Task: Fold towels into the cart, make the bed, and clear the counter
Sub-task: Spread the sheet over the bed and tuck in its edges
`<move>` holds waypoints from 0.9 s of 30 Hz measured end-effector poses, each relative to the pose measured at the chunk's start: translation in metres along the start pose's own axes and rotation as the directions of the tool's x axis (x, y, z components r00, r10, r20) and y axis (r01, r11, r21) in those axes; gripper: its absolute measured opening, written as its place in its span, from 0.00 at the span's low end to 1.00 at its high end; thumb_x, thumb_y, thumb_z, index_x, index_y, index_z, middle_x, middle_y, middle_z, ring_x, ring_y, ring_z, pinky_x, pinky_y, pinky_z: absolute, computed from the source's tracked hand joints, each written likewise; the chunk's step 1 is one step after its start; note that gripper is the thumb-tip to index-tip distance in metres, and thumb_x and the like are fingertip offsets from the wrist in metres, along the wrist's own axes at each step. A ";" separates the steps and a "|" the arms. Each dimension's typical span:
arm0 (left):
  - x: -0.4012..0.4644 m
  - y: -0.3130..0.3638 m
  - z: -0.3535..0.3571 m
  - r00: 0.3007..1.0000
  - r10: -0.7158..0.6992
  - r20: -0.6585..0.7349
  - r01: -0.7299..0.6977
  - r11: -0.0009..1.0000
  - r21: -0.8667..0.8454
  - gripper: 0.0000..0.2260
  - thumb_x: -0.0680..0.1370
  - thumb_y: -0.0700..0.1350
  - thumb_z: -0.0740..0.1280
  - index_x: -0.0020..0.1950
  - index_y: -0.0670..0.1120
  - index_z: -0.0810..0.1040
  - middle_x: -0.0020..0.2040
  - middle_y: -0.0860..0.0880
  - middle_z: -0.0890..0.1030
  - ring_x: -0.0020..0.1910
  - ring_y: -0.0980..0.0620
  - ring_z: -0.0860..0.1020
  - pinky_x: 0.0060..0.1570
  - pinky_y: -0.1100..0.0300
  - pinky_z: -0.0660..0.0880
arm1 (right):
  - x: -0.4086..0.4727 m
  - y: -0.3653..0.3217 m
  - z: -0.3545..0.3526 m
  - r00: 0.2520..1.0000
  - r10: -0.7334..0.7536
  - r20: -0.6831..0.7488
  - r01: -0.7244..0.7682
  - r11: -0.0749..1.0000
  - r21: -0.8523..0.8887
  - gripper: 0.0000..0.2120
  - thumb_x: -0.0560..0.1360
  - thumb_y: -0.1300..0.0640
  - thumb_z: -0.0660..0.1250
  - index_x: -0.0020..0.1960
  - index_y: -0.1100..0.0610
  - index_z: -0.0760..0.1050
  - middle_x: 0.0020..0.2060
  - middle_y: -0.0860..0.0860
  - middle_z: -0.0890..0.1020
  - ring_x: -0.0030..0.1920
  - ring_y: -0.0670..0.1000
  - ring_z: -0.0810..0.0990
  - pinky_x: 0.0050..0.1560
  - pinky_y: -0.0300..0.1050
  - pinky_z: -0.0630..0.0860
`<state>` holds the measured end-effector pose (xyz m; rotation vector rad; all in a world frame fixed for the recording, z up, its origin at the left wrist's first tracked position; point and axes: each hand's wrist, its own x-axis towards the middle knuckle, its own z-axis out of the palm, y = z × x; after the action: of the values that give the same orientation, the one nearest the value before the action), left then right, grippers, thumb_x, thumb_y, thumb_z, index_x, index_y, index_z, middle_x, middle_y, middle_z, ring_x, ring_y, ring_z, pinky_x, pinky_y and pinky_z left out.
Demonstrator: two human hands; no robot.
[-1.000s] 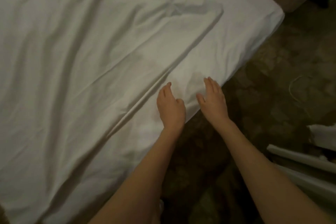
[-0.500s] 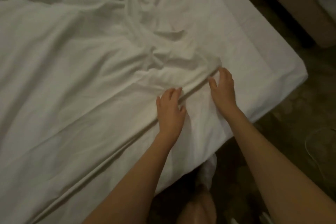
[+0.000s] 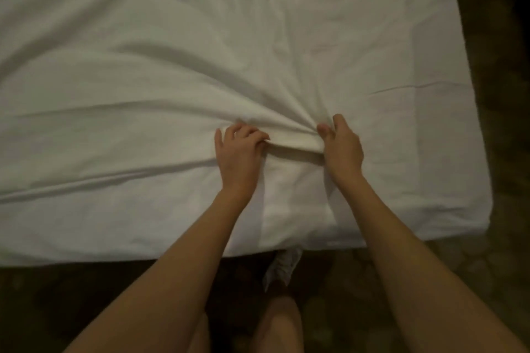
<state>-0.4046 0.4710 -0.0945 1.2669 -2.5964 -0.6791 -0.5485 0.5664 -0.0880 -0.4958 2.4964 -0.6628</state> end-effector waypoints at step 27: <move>-0.170 0.002 -0.001 0.962 -0.006 0.272 0.032 0.995 -0.090 0.08 0.78 0.43 0.65 0.52 0.50 0.83 0.51 0.53 0.81 0.51 0.52 0.75 0.44 0.64 0.62 | -0.159 0.109 0.015 0.978 0.208 -0.018 -0.206 0.976 0.069 0.15 0.78 0.47 0.61 0.55 0.59 0.70 0.52 0.61 0.79 0.52 0.62 0.77 0.50 0.53 0.72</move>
<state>-0.2995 0.6045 -0.0853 1.2504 -2.7281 -1.0328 -0.4355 0.7225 -0.0988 -0.2000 2.4961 -0.6700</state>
